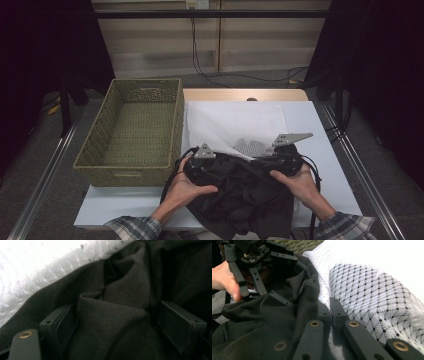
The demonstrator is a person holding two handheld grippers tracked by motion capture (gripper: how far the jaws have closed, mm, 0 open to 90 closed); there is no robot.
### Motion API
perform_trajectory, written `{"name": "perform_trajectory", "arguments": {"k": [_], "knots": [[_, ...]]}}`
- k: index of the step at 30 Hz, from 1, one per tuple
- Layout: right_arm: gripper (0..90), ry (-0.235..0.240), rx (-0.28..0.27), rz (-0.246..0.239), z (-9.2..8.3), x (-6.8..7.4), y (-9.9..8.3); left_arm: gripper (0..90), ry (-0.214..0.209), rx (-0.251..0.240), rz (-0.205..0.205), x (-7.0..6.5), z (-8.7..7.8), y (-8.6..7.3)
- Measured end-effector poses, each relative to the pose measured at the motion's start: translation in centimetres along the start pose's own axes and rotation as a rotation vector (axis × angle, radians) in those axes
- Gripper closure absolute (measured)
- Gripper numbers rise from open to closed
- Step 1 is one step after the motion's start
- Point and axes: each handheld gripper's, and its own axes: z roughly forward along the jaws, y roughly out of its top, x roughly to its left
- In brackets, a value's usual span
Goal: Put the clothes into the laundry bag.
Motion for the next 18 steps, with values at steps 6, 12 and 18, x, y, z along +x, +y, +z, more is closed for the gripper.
{"name": "perform_trajectory", "arguments": {"k": [6,12,18], "knots": [[88.8,0.005,0.008,-0.002,0.5,0.0,0.1,44.6,-0.099,0.05,-0.022,0.5,0.9,-0.7],[88.9,-0.001,0.007,-0.005,0.5,-0.2,0.1,77.6,-0.075,0.026,-0.003,0.0,0.5,-0.2],[89.0,0.001,-0.02,0.028,0.2,-0.8,0.3,80.8,-0.122,-0.073,0.03,-1.2,-1.6,1.6]]}}
